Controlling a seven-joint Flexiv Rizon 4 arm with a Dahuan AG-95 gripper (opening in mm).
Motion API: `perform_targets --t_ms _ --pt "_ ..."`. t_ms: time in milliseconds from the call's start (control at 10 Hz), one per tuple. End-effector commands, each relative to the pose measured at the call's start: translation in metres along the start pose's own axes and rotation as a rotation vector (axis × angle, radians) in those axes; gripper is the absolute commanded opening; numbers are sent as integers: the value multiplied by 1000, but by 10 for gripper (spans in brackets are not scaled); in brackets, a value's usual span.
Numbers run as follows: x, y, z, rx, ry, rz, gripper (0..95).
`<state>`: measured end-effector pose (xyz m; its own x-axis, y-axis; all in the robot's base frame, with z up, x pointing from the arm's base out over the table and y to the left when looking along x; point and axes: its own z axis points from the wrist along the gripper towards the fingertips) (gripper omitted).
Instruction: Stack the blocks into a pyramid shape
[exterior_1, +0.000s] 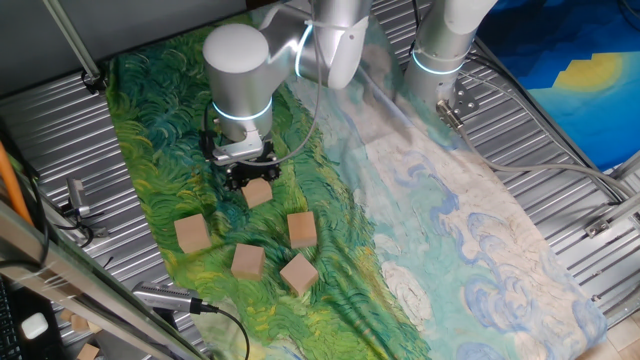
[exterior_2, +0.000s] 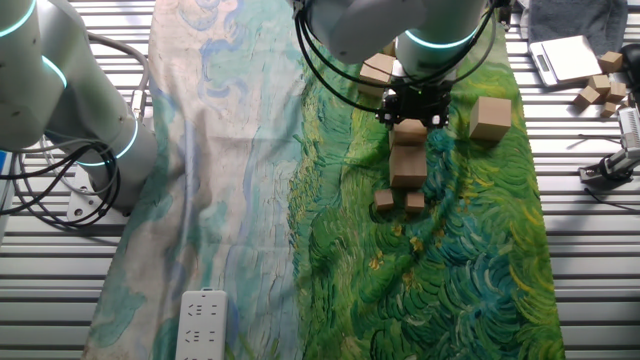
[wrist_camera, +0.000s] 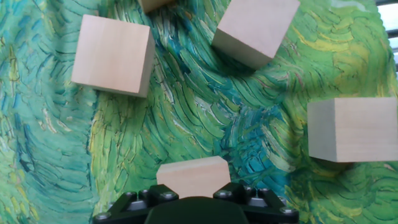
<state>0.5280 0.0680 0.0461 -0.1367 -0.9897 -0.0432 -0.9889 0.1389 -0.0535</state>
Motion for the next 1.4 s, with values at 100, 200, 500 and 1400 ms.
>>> perform_targets --t_ms 100,200,500,1400 --pt "1 0 3 4 0 -3 0" --pt "2 1 5 5 0 -5 0" --pt "5 4 7 7 -2 -4 0" --pt "15 6 11 13 -17 -18 0"
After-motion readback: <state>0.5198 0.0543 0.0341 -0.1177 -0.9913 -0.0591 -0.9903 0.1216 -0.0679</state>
